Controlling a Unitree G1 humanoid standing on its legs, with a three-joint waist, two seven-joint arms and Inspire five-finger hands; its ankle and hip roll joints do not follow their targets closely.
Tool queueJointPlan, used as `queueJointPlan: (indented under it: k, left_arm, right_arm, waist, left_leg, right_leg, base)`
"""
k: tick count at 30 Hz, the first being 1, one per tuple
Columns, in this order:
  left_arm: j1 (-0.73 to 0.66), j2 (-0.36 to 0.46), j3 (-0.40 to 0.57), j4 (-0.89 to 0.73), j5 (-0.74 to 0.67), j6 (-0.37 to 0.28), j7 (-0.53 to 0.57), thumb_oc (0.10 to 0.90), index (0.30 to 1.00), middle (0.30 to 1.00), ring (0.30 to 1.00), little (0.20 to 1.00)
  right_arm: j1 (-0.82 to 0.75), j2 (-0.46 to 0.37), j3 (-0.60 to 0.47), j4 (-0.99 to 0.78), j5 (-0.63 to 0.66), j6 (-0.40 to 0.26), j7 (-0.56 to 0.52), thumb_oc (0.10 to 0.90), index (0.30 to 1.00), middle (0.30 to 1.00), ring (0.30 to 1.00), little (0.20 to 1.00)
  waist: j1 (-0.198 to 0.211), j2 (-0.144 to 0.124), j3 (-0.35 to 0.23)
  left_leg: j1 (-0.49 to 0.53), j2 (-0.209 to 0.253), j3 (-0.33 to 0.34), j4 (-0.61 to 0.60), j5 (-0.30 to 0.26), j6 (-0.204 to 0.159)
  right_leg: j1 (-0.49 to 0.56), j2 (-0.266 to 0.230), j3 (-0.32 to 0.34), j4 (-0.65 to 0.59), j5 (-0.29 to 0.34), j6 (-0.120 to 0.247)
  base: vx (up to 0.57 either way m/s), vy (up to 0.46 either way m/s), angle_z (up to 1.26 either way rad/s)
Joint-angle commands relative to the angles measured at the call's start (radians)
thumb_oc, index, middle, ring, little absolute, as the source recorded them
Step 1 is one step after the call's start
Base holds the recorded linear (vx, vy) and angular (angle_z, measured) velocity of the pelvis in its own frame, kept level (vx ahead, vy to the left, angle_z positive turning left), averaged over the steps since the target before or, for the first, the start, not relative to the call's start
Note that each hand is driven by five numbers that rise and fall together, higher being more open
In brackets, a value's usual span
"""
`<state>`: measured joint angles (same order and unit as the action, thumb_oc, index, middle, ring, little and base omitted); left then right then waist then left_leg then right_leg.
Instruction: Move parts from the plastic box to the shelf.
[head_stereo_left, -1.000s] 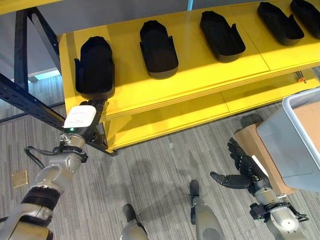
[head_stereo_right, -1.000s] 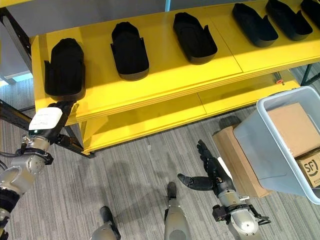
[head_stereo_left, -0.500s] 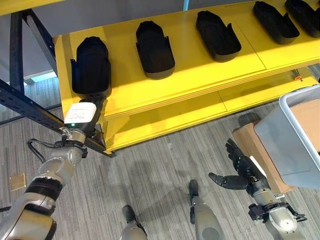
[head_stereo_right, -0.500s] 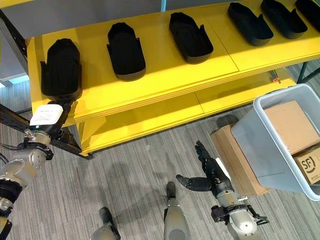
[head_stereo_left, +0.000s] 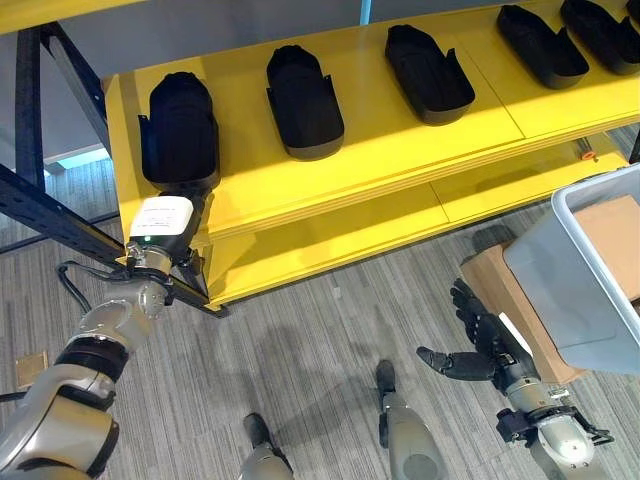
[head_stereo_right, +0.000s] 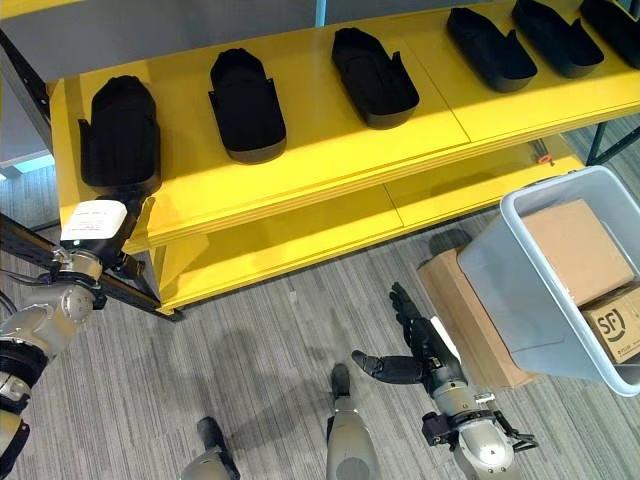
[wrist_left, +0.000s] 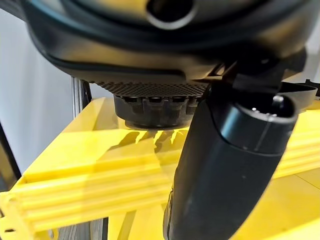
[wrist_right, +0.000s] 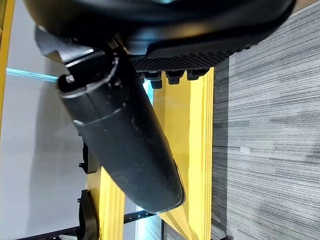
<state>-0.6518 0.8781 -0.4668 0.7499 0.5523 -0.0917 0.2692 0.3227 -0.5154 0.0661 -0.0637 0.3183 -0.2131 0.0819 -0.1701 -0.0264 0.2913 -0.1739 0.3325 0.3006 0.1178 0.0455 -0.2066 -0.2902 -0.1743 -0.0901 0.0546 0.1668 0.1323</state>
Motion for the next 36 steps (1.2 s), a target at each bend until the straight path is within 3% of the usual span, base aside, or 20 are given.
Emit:
queueJointPlan:
  k: [1, 36]
  left_arm:
    - [-0.155, 0.040, 0.028, 0.036, -0.059, -0.010, 0.049, 0.900, 1.000, 1.000, 1.000, 1.000]
    - [-0.255, 0.026, -0.040, 0.126, -0.089, -0.013, 0.045, 0.900, 1.000, 1.000, 1.000, 1.000]
  right_arm:
    - [0.008, -0.038, -0.029, -0.089, 0.049, -0.096, -0.008, 0.900, 1.000, 1.000, 1.000, 1.000]
    - [0.010, -0.041, -0.020, -0.077, 0.061, -0.098, -0.007, 0.900, 1.000, 1.000, 1.000, 1.000]
  waist:
    - [-0.021, 0.003, -0.074]
    - [-0.036, -0.002, -0.092]
  left_leg:
    - [-0.099, 0.041, -0.023, 0.077, 0.043, 0.024]
    - [-0.102, 0.045, -0.017, 0.084, 0.046, 0.022]
  right_leg:
    - [0.020, -0.088, 0.034, 0.187, -0.125, 0.076]
    - [0.019, -0.084, 0.047, 0.178, -0.114, 0.077]
  base:
    - [0.00, 0.000, 0.00]
    - [0.00, 0.001, -0.01]
